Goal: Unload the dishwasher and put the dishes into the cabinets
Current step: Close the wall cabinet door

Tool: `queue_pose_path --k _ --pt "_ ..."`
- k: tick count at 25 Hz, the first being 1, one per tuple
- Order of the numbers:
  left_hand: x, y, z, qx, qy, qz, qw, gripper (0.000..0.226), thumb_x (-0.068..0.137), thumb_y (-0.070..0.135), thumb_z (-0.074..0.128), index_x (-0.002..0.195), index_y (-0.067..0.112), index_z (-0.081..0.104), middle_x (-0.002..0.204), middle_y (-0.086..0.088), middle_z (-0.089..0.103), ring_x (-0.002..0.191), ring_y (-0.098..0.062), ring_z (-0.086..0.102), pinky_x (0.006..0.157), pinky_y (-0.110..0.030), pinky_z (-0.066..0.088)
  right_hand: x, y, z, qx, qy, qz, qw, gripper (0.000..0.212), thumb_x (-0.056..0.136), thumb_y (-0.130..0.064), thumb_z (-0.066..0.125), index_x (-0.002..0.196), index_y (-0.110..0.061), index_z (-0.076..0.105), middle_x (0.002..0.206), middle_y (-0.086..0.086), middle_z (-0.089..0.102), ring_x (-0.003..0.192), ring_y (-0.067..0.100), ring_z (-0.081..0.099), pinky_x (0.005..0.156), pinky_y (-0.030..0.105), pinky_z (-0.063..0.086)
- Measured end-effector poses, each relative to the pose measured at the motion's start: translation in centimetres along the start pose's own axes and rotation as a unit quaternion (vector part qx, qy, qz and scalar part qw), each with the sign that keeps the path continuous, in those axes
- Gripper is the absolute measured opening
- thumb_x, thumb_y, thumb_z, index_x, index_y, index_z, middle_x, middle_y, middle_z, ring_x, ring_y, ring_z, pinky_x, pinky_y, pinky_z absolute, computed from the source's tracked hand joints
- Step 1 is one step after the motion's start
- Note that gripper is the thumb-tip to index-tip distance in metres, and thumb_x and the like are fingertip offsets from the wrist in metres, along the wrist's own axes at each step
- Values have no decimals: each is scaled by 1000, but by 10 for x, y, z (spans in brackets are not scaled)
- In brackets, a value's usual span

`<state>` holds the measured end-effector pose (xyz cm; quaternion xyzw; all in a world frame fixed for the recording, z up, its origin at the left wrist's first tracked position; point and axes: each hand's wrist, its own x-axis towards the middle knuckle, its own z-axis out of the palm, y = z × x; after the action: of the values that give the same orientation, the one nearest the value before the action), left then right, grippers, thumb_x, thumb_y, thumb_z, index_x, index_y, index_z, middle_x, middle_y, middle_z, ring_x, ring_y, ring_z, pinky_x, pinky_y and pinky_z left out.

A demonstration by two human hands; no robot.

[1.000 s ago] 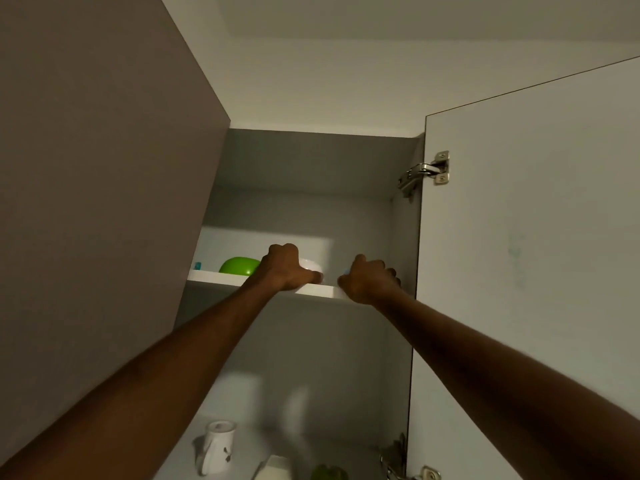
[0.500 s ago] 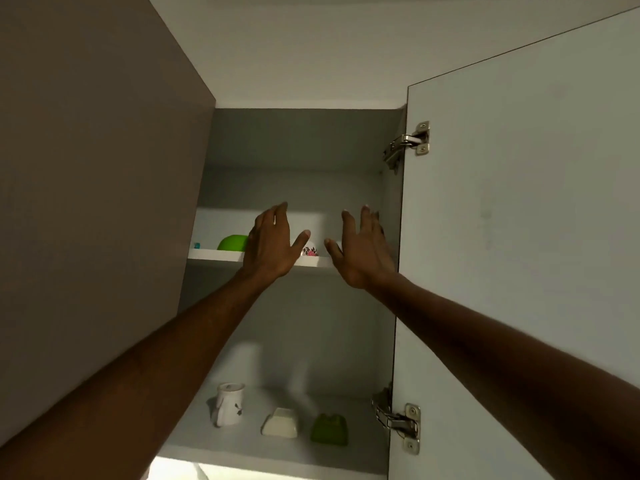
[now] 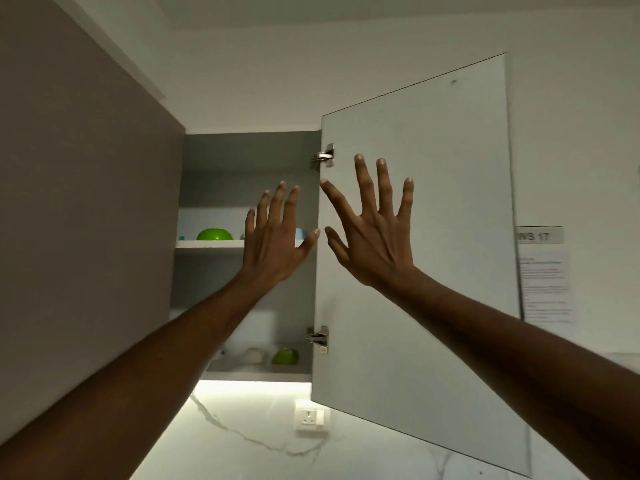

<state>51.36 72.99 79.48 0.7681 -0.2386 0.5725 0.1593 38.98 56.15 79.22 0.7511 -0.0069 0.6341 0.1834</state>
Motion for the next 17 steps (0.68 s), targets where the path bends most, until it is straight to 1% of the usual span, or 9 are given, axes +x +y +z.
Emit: queue_pose_path --k 1,2,4,6,8,10,13,16,17 --pt "-8 27 -11 -3 -3 19 1000 92 93 80 31 166 27 10 175 -6 10 160 -32 14 124 -61 24 -18 17 -23 -5 -6 15 1000 75 97 -75 8 166 -43 6 175 16 -8 160 44 -8 123 72 3" --pt "-17 56 -22 -2 -2 41 999 91 94 79 31 166 28 9 175 -6 9 160 -33 14 124 -61 24 -38 36 -44 -9 -11 27 1000 75 98 -74 11 166 -43 6 175 16 -8 160 43 -9 122 72 3" --pt "-29 105 -35 -2 3 93 996 90 96 77 34 167 28 8 175 -5 6 160 -32 13 124 -61 22 -74 70 -73 -13 -25 48 998 76 99 -72 26 166 -42 8 175 15 -9 161 43 -9 122 73 4" --pt "-40 158 -45 -1 2 176 984 87 98 72 36 167 27 8 175 -5 4 161 -31 12 125 -61 23 -117 109 -95 -23 -52 81 995 79 99 -69 36 167 -41 8 175 14 -10 161 42 -9 122 73 7" --pt "-44 205 -48 6 8 255 967 84 100 68 36 167 27 8 175 -5 2 161 -29 11 125 -60 24 -156 142 -108 -15 -77 128 989 81 98 -69 39 167 -39 8 175 13 -11 161 41 -9 123 72 9" --pt "-50 248 -46 -1 5 298 955 82 101 66 36 167 28 7 175 -5 0 161 -29 10 127 -58 21 -192 168 -114 -5 -111 178 978 83 97 -70 38 167 -38 6 175 12 -12 161 40 -10 124 70 10" --pt "-63 292 -24 16 -18 332 943 80 101 67 32 167 30 5 175 -7 -3 162 -30 5 128 -57 17 -236 188 -115 0 -164 208 964 84 97 -74 31 167 -37 0 175 11 -15 161 40 -13 126 67 8" --pt "-74 321 2 62 -53 373 924 78 101 68 26 167 31 8 175 -9 -2 162 -32 2 128 -59 13 -268 198 -114 18 -223 231 947 86 96 -76 19 167 -33 -3 175 12 -14 161 40 -12 128 63 3" --pt "-77 324 10 88 -71 381 918 77 100 69 23 167 32 11 175 -9 0 161 -32 1 129 -59 10 -277 199 -109 34 -250 245 936 87 96 -75 20 167 -30 -2 175 12 -12 161 39 -10 128 62 4"
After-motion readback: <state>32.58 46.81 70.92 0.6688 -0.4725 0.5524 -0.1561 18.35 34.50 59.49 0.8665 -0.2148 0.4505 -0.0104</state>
